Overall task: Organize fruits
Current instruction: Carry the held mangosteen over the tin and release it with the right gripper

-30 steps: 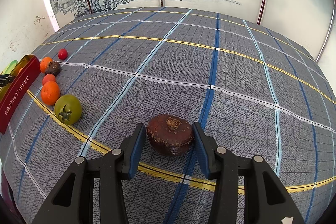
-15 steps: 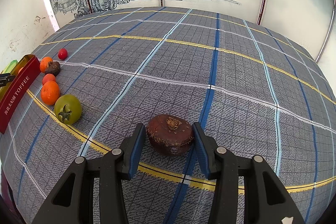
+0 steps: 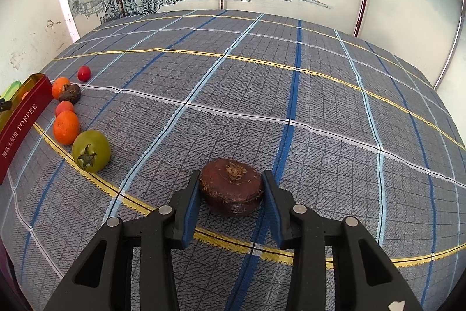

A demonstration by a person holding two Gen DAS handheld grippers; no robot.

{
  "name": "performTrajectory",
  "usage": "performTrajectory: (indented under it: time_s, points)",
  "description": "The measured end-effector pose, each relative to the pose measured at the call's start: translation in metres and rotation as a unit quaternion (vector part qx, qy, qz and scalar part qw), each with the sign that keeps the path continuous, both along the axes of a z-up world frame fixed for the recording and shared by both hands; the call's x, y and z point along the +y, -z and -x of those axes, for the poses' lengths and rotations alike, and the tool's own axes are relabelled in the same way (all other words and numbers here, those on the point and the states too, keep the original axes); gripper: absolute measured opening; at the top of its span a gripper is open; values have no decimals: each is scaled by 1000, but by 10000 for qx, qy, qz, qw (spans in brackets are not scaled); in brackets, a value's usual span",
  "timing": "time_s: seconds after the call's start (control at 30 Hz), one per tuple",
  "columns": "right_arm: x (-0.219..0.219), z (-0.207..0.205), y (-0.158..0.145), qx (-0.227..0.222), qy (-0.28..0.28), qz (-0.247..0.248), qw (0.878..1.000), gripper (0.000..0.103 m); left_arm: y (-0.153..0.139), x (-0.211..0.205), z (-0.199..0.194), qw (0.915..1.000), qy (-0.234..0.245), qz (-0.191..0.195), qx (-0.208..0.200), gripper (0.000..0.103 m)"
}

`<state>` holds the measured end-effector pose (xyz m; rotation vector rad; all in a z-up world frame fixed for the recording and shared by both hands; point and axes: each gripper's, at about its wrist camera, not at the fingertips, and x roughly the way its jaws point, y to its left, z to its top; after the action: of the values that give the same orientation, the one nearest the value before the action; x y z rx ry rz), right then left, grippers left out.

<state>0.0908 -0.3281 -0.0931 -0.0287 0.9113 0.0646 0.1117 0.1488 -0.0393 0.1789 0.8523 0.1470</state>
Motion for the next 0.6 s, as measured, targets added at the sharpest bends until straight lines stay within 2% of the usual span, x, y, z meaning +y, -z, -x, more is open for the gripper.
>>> performTrajectory:
  time_s: [0.17,0.33,0.6]
  points:
    - [-1,3,0,-8,61,-59,10000,36,-10,-7,23,9999,5,62,-126,53]
    - [1,13,-3,-22,94,-325,9994,36,-19,-13,52,9986,75,485,-202,53]
    - [23,39,-20,-120,-118,-601,9980,36,-21,-37,98,9975,488,469,-203,58]
